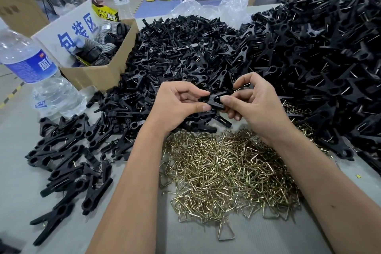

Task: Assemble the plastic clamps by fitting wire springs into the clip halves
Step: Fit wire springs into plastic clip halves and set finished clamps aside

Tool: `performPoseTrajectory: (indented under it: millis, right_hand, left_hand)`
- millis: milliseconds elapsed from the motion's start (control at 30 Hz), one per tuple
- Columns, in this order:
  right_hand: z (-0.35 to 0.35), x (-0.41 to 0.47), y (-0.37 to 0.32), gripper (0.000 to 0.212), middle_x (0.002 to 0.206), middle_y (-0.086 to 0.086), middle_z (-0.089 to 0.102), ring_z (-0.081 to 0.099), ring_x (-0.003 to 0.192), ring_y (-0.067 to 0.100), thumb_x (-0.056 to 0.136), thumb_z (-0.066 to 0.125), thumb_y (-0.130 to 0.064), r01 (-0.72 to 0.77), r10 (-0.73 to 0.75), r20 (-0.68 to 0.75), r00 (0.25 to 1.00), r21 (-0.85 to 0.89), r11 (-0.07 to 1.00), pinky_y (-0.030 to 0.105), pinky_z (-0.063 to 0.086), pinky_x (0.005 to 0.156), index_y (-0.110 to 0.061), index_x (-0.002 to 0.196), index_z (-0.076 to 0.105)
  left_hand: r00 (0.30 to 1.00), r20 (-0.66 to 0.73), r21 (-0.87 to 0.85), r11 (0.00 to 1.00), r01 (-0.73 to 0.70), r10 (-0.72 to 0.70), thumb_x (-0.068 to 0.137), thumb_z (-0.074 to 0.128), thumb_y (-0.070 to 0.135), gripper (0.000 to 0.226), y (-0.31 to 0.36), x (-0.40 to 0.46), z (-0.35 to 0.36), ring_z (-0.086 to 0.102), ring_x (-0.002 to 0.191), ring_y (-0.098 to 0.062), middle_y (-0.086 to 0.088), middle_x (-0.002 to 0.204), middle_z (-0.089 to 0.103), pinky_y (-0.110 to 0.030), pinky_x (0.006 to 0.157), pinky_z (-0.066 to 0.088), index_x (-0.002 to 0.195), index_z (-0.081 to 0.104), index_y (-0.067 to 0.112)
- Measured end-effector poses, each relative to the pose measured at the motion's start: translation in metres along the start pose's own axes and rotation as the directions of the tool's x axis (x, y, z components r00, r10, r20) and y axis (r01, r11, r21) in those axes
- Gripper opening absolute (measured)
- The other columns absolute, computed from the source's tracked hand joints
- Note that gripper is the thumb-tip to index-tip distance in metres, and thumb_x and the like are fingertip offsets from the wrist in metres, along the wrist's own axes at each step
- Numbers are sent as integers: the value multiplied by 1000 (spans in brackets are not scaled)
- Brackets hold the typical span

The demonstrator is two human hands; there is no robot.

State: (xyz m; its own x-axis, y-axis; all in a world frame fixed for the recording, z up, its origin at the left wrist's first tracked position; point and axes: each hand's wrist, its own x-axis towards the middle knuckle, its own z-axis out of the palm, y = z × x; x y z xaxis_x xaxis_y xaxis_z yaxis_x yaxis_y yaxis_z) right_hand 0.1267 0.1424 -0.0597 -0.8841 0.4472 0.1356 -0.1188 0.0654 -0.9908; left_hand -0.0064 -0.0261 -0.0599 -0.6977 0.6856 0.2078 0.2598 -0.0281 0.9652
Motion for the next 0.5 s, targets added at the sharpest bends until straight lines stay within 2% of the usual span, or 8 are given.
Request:
performPoseTrajectory:
  millis: [67, 133, 233, 333, 400, 500]
  right_hand:
    - [-1, 0, -3, 32, 71, 10, 70, 63, 57, 18, 83, 79, -13, -91, 88, 29, 996, 182, 979, 20, 49, 50, -6, 105, 57]
    - [-1, -1, -4, 28, 73, 7, 69, 62, 58, 14, 81, 77, -22, -224, 190, 138, 972, 312, 923, 19, 49, 49, -7, 101, 65]
    - [-1, -4, -4, 34, 81, 10, 72, 66, 63, 14, 85, 70, -35, -364, 256, 319, 913, 345, 865, 17, 52, 47, -14, 110, 76]
    - [-5, -4, -4, 35, 84, 10, 74, 70, 65, 12, 91, 66, -33, -434, 257, 423, 869, 401, 806, 15, 55, 49, -21, 121, 77]
    - [-6, -3, -3, 33, 85, 10, 72, 69, 66, 10, 91, 70, -27, -495, 250, 487, 837, 479, 725, 14, 56, 50, -19, 122, 77]
    - [-6, -2, -2, 39, 84, 13, 64, 65, 64, 11, 80, 82, -16, -608, 236, 579, 780, 616, 501, 14, 55, 48, -11, 118, 77]
  left_hand:
    - [999, 27, -65, 998, -16, 18, 63, 91, 6, 35, 1, -1, 0, 74, 80, -23, -11, 86, 78, -31, 76, 61, 95, 79, 6]
    - [998, 57, -123, 992, -26, 34, 62, 91, 7, 32, 3, -2, 3, 75, 83, -24, -12, 89, 79, -31, 76, 61, 92, 80, 11]
    - [996, 70, -145, 989, -44, 54, 61, 93, 9, 34, 3, -2, 7, 75, 82, -22, -11, 88, 79, -30, 75, 61, 91, 78, 14]
    - [997, 54, -187, 981, -41, 52, 65, 94, 1, 49, 3, -3, 4, 75, 76, -18, -8, 83, 78, -28, 68, 59, 98, 59, 13]
    - [997, 49, -193, 980, -44, 55, 67, 92, -1, 51, 4, -4, 4, 77, 79, -21, -10, 85, 79, -29, 68, 61, 95, 54, 14]
    - [998, 43, -206, 978, -42, 52, 64, 91, 2, 42, 5, -4, 7, 79, 90, -22, -13, 89, 80, -28, 71, 62, 91, 61, 10]
